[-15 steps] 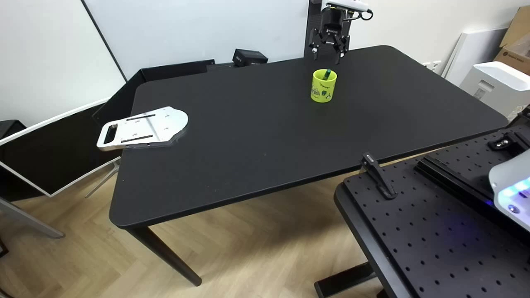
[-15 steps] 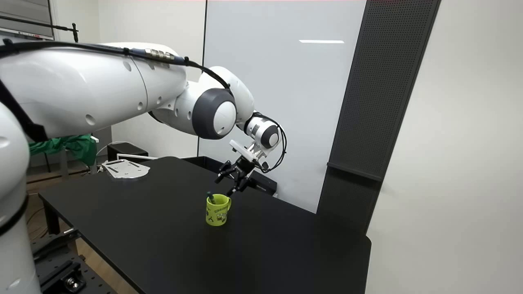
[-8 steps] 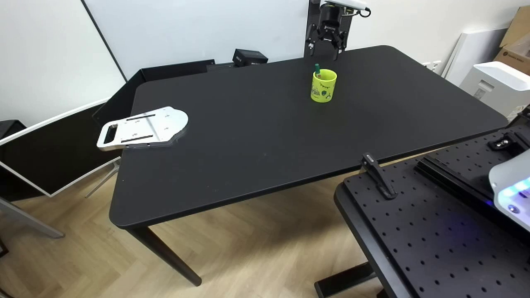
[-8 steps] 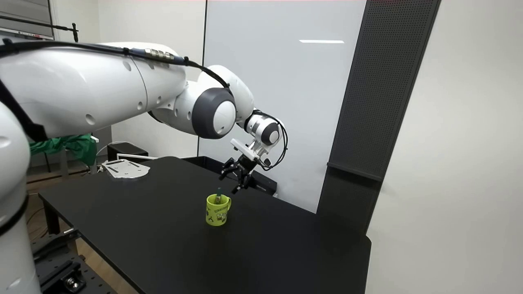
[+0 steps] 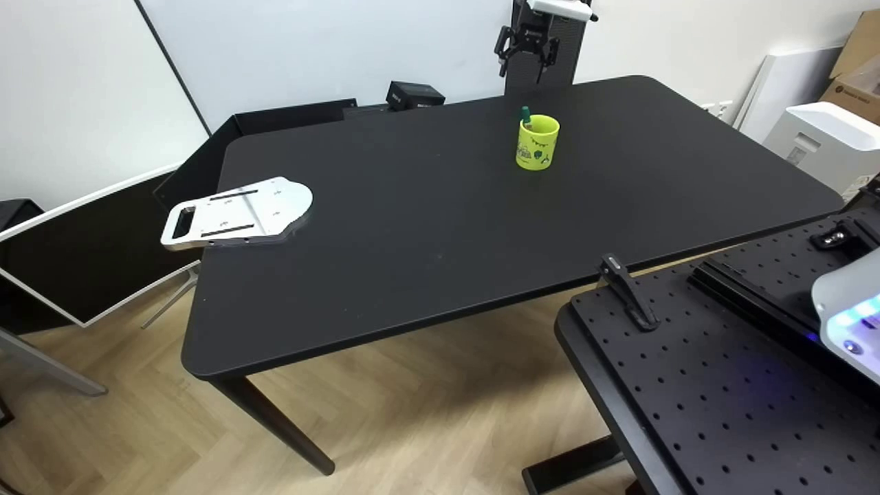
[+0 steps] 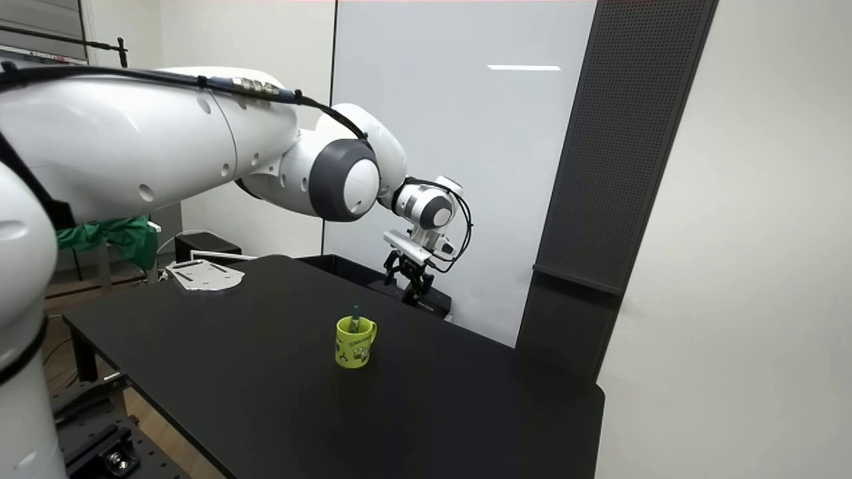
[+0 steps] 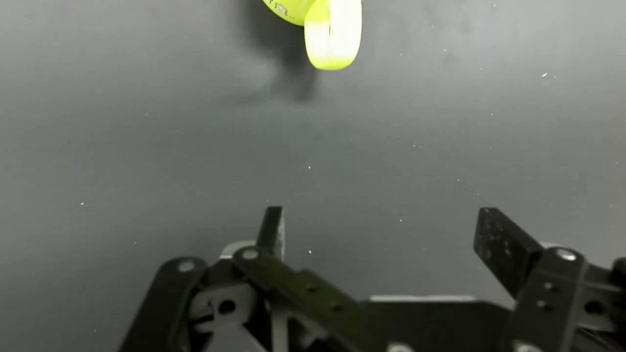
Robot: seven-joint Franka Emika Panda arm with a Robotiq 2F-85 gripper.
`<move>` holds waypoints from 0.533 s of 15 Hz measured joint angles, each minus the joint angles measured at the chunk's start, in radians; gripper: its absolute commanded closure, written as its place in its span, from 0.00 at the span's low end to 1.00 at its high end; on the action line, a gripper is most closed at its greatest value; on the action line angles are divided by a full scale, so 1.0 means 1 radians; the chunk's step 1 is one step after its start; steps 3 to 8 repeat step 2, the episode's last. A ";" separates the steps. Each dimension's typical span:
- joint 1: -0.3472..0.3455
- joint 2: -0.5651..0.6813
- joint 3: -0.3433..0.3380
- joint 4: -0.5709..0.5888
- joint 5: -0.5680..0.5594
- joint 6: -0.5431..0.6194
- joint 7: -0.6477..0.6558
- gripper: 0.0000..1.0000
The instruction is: Pick the marker on the table and put it in the mug
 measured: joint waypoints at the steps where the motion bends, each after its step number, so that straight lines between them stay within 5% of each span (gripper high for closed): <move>1: 0.000 0.000 0.000 0.000 0.000 0.005 -0.004 0.00; 8: 0.000 0.000 -0.001 0.000 -0.001 0.007 -0.007 0.00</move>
